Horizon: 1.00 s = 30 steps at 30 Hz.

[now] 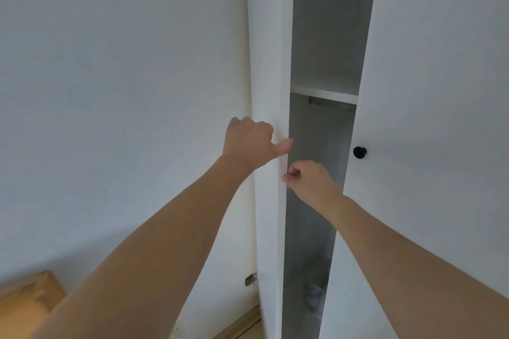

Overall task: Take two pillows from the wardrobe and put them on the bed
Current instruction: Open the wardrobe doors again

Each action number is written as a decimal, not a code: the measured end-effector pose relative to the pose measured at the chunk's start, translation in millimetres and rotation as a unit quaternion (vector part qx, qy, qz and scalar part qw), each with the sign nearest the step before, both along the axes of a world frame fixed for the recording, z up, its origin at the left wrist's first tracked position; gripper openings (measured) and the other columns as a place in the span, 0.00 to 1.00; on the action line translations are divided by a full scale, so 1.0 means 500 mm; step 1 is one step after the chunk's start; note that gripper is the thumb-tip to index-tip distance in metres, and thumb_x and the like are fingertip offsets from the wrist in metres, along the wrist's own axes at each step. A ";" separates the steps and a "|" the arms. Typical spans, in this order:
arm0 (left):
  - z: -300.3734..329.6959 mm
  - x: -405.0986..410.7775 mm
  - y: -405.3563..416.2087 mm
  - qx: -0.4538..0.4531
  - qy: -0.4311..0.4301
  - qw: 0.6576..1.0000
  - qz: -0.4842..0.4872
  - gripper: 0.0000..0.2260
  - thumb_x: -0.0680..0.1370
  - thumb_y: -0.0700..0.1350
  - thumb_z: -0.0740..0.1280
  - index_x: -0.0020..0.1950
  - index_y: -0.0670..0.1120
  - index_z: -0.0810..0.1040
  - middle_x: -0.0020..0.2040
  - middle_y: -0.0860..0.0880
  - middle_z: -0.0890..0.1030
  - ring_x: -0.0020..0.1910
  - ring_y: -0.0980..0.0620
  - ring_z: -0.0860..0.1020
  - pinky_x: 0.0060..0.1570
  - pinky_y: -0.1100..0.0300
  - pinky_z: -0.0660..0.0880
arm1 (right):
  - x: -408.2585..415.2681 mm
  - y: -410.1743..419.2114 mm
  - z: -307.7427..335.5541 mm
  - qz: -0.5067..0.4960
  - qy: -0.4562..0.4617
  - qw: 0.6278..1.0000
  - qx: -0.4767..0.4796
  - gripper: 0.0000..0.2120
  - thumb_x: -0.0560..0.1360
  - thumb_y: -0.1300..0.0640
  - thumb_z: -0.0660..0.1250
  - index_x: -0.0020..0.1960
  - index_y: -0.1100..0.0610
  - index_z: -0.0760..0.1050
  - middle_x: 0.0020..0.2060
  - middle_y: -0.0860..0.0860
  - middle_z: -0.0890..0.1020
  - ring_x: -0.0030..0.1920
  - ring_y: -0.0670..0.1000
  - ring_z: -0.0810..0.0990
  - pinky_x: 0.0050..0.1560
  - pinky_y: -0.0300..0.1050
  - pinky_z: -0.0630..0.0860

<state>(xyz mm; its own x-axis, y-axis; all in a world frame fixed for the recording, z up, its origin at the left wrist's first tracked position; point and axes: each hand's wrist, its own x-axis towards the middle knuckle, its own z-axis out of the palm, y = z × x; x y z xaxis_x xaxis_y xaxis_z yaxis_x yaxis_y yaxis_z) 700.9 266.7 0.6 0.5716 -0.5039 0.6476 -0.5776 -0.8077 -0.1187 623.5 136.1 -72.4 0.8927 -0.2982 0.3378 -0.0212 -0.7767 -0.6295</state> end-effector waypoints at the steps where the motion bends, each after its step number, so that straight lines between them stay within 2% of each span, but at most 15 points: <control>1: -0.001 0.004 0.011 -0.020 -0.031 0.999 -0.008 0.25 0.71 0.69 0.54 0.36 0.46 0.72 0.31 0.50 0.75 0.32 0.48 0.71 0.42 0.53 0.67 | 0.004 0.001 0.004 0.021 0.007 1.000 -0.002 0.10 0.75 0.52 0.67 0.35 0.51 0.75 0.36 0.47 0.82 0.38 0.48 0.80 0.37 0.39 0.72; 3: -0.010 0.010 0.030 -0.073 -0.089 0.993 -0.033 0.28 0.67 0.67 0.60 0.53 0.46 0.72 0.51 0.48 0.77 0.45 0.45 0.75 0.48 0.48 0.70 | 0.012 0.000 0.016 0.060 0.032 0.998 -0.013 0.12 0.74 0.51 0.69 0.33 0.48 0.75 0.35 0.45 0.82 0.38 0.47 0.81 0.40 0.41 0.74; 4: -0.013 0.014 0.036 -0.088 -0.113 0.989 -0.043 0.32 0.66 0.66 0.63 0.61 0.46 0.69 0.60 0.46 0.74 0.53 0.43 0.74 0.53 0.44 0.70 | 0.018 0.000 0.024 0.071 0.042 0.996 -0.027 0.13 0.74 0.50 0.70 0.32 0.47 0.74 0.33 0.44 0.81 0.37 0.46 0.80 0.39 0.41 0.73; 5: -0.015 0.016 0.041 -0.095 -0.132 0.985 -0.049 0.36 0.65 0.65 0.64 0.67 0.46 0.65 0.67 0.44 0.69 0.60 0.41 0.72 0.58 0.40 0.68 | 0.027 0.000 0.030 0.082 0.048 0.995 -0.039 0.12 0.73 0.49 0.71 0.31 0.47 0.75 0.31 0.44 0.80 0.35 0.45 0.78 0.38 0.41 0.71; 7: -0.019 0.016 0.051 -0.103 -0.158 0.980 -0.058 0.41 0.65 0.62 0.65 0.74 0.47 0.58 0.73 0.41 0.64 0.68 0.40 0.67 0.64 0.35 0.63 | 0.045 0.005 0.034 0.107 0.056 0.992 -0.029 0.08 0.71 0.49 0.73 0.35 0.47 0.77 0.33 0.43 0.81 0.37 0.44 0.79 0.41 0.42 0.74; 8: -0.022 0.017 0.057 -0.103 -0.174 0.977 -0.068 0.41 0.66 0.60 0.65 0.76 0.47 0.58 0.74 0.41 0.63 0.70 0.39 0.65 0.65 0.34 0.61 | 0.053 0.010 0.033 0.122 0.057 0.991 -0.013 0.05 0.70 0.49 0.74 0.40 0.47 0.79 0.37 0.43 0.82 0.41 0.45 0.81 0.47 0.45 0.77; 10: -0.030 0.025 0.071 -0.085 -0.219 0.968 -0.092 0.38 0.69 0.56 0.65 0.76 0.46 0.61 0.75 0.40 0.63 0.71 0.40 0.65 0.67 0.33 0.58 | 0.065 0.021 0.027 0.145 0.053 0.988 0.010 0.14 0.70 0.49 0.74 0.53 0.50 0.77 0.48 0.45 0.81 0.50 0.47 0.80 0.57 0.48 0.76; 12: -0.037 0.036 0.089 -0.052 -0.252 0.961 -0.103 0.31 0.73 0.54 0.61 0.75 0.45 0.65 0.75 0.39 0.63 0.72 0.40 0.64 0.68 0.33 0.56 | 0.075 0.037 0.024 0.160 0.042 0.986 0.012 0.26 0.70 0.49 0.74 0.65 0.48 0.70 0.61 0.46 0.77 0.60 0.48 0.75 0.63 0.48 0.72; 15: -0.043 0.056 0.122 -0.031 -0.258 0.958 -0.124 0.28 0.74 0.50 0.60 0.73 0.42 0.67 0.74 0.38 0.63 0.72 0.38 0.65 0.70 0.36 0.57 | 0.096 0.061 0.023 0.191 0.032 0.981 -0.007 0.39 0.70 0.46 0.73 0.75 0.44 0.56 0.73 0.45 0.65 0.72 0.48 0.65 0.71 0.51 0.65; 19: -0.054 0.084 0.173 -0.050 -0.243 0.961 -0.121 0.31 0.75 0.50 0.64 0.75 0.39 0.63 0.76 0.38 0.61 0.75 0.41 0.60 0.72 0.40 0.58 | 0.132 0.089 0.015 0.211 0.035 0.975 -0.054 0.47 0.70 0.38 0.70 0.78 0.44 0.43 0.77 0.42 0.50 0.75 0.45 0.57 0.73 0.51 0.63; 23: -0.065 0.112 0.234 -0.067 -0.218 0.971 -0.076 0.32 0.78 0.53 0.61 0.75 0.36 0.59 0.76 0.38 0.60 0.76 0.42 0.58 0.73 0.43 0.56 | 0.180 0.118 0.003 0.223 0.019 0.969 -0.104 0.46 0.72 0.35 0.65 0.77 0.45 0.39 0.77 0.40 0.44 0.76 0.41 0.48 0.75 0.46 0.55; 26: -0.074 0.134 0.283 -0.081 -0.213 0.973 -0.040 0.30 0.78 0.53 0.60 0.75 0.36 0.61 0.75 0.38 0.63 0.75 0.42 0.60 0.73 0.42 0.56 | 0.224 0.147 -0.001 0.207 0.006 0.964 -0.167 0.43 0.74 0.36 0.62 0.76 0.43 0.36 0.78 0.43 0.42 0.77 0.45 0.46 0.75 0.56 0.56; 28: -0.080 0.148 0.309 -0.105 -0.209 0.972 -0.028 0.28 0.78 0.50 0.61 0.74 0.36 0.63 0.72 0.38 0.67 0.73 0.41 0.64 0.72 0.42 0.59 | 0.256 0.174 -0.001 0.200 -0.022 0.960 -0.192 0.43 0.76 0.39 0.62 0.77 0.45 0.36 0.78 0.46 0.42 0.78 0.48 0.46 0.76 0.55 0.54; 30: -0.090 0.164 0.331 -0.141 -0.196 0.970 -0.028 0.25 0.78 0.46 0.63 0.72 0.36 0.66 0.67 0.37 0.72 0.67 0.41 0.70 0.67 0.44 0.68 | 0.289 0.205 0.000 0.182 -0.052 0.958 -0.216 0.43 0.76 0.42 0.63 0.77 0.47 0.36 0.78 0.47 0.41 0.78 0.51 0.45 0.76 0.54 0.51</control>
